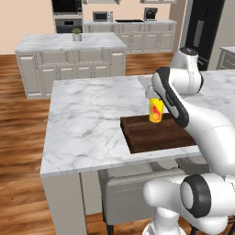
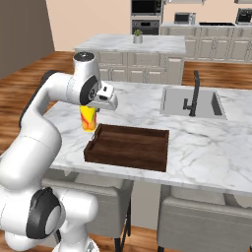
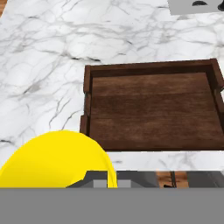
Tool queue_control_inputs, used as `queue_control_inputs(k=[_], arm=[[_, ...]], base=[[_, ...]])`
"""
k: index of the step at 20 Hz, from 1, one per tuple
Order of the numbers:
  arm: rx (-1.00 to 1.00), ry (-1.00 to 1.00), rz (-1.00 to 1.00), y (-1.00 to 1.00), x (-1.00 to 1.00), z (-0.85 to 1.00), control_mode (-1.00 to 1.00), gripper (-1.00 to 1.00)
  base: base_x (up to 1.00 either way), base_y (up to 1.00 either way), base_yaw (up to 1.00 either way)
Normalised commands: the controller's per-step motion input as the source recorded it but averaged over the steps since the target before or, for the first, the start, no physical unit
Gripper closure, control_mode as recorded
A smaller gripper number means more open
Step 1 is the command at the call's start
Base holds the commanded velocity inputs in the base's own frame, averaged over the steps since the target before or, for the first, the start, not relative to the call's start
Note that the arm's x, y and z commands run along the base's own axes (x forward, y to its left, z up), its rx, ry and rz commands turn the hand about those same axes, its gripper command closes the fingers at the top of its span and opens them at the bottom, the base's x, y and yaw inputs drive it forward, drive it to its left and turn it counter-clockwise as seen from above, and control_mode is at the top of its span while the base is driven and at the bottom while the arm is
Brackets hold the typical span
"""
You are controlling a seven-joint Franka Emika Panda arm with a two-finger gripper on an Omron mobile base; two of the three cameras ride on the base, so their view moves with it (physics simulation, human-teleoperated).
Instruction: There is a tray on the dining counter. Grab the cup, mug, and pitcher and place them on the tray. The pitcher may be placed next to the tray if it cannot fit the tray.
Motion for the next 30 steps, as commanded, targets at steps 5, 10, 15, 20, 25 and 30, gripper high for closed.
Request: queue_control_inputs(k=[5,10,15,20,25,30], arm=[[0.00,0.00,0.01,0.00,0.48,-0.48,-1.00,1.00],[0.00,0.00,0.01,0.00,0.49,-0.47,-1.00,1.00],[0.00,0.00,0.01,0.00,0.47,-0.41,-1.00,1.00],[0.00,0.00,0.00,0.00,0.37,-0.32,-1.00,1.00],[0.00,0.00,0.00,0.00,0.29,-0.25,-1.00,1.00],[0.00,0.00,0.00,0.00,0.27,-0.26,-1.00,1.00]], base=[[0.00,0.00,0.00],[0.00,0.00,0.00],[0.00,0.00,0.00],[0.00,0.00,0.00],[0.00,0.00,0.00],[0.00,0.00,0.00]])
